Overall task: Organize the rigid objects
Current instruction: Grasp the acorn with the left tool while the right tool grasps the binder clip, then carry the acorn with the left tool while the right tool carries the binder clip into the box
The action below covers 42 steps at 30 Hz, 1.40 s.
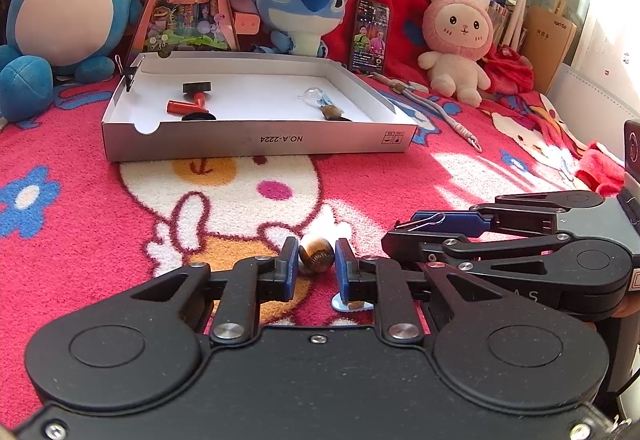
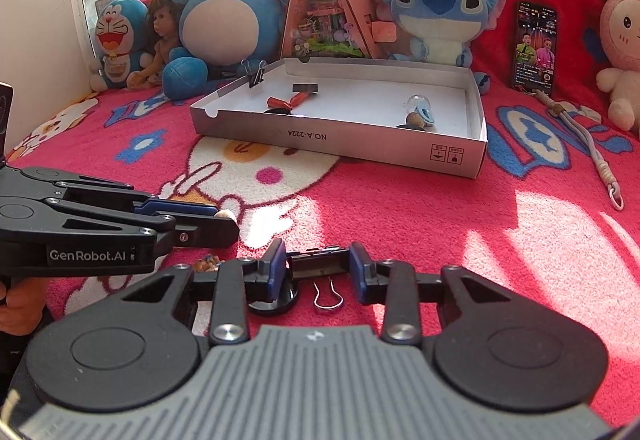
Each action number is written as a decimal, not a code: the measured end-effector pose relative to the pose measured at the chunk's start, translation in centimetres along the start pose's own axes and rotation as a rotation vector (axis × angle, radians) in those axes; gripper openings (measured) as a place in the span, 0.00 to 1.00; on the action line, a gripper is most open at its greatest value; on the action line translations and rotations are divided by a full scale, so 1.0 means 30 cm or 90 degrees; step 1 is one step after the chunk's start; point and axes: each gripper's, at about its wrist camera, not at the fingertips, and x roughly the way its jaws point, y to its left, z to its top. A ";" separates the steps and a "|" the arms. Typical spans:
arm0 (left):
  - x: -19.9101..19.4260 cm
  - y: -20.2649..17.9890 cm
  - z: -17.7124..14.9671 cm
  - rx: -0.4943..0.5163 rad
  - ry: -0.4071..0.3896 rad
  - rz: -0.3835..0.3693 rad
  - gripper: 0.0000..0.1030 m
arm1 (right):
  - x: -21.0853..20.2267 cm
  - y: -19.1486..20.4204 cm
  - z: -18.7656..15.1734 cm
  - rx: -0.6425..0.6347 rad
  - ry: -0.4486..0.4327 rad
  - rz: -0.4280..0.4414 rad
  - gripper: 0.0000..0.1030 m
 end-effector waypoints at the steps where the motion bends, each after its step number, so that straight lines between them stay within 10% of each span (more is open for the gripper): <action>1: 0.001 0.001 0.001 0.000 0.000 0.004 0.18 | -0.001 0.002 0.002 0.001 -0.005 -0.011 0.38; 42: 0.128 0.132 0.337 -0.060 -0.107 0.103 0.18 | 0.153 -0.165 0.264 0.149 -0.038 -0.150 0.38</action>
